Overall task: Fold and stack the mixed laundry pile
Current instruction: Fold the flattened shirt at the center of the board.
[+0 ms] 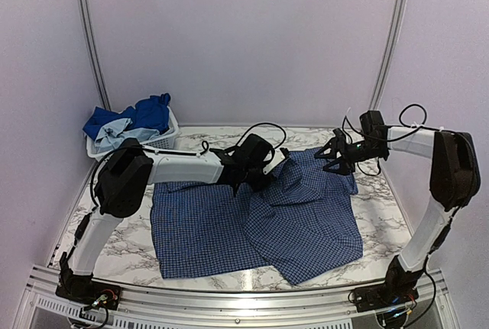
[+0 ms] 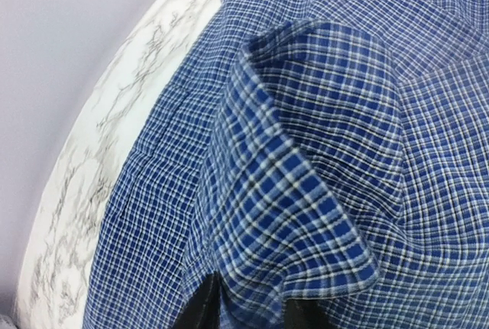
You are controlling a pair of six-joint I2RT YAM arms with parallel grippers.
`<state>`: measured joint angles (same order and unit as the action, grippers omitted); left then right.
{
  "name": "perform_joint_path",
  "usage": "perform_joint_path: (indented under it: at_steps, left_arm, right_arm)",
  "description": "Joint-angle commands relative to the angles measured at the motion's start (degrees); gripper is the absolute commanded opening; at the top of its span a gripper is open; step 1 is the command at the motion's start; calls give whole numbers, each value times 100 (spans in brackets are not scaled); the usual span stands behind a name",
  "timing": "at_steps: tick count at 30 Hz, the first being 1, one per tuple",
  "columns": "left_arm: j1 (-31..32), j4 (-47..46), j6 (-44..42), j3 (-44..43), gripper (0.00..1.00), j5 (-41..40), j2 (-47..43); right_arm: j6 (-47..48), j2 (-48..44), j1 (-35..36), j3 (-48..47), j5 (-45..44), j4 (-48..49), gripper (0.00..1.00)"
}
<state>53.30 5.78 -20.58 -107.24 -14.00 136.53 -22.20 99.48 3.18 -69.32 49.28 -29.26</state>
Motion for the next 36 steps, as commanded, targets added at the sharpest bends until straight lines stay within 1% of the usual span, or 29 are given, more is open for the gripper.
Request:
perform_joint_path:
  at_steps: [1,2,4,7,10,16,20,21,24,30,34,35,36]
  left_arm:
    - [-41,-134,112,-170,3,199,-77]
    - [-40,-87,141,-162,0,290,-127]
    - [-38,-61,209,-78,0,437,-240]
    - [-39,14,323,85,0,597,-504]
    - [-44,179,483,190,0,801,-783]
    - [-39,671,910,133,0,1310,-1179]
    - [-32,859,1164,223,0,1374,-1424]
    - [-30,869,1218,255,0,1374,-1488]
    - [-30,934,1318,324,0,1705,-1652]
    - [21,1079,1477,252,0,2076,-1826]
    - [55,1127,1516,187,0,2171,-1861]
    - [70,1138,1532,175,0,2199,-1865]
    - [86,1159,1559,158,0,2243,-1862]
  right_arm:
    - [119,200,-178,-330,-327,-51,68]
    - [108,249,-221,-388,-475,-19,67]
    - [-25,333,-410,-438,-709,112,64]
    - [-281,510,-664,-531,-885,496,56]
    - [-203,877,-705,-837,-1125,465,49]
    - [-223,1593,-698,-1304,-987,626,38]
    - [-258,1897,-660,-1629,-896,707,34]
    - [-247,2005,-646,-1708,-886,677,34]
    - [-221,2244,-602,-1925,-901,648,34]
    - [-252,2680,-506,-2367,-858,621,35]
    - [-241,2975,-476,-2712,-945,487,39]
    - [-245,3025,-467,-2782,-946,461,39]
    - [-235,3054,-461,-2833,-946,444,37]
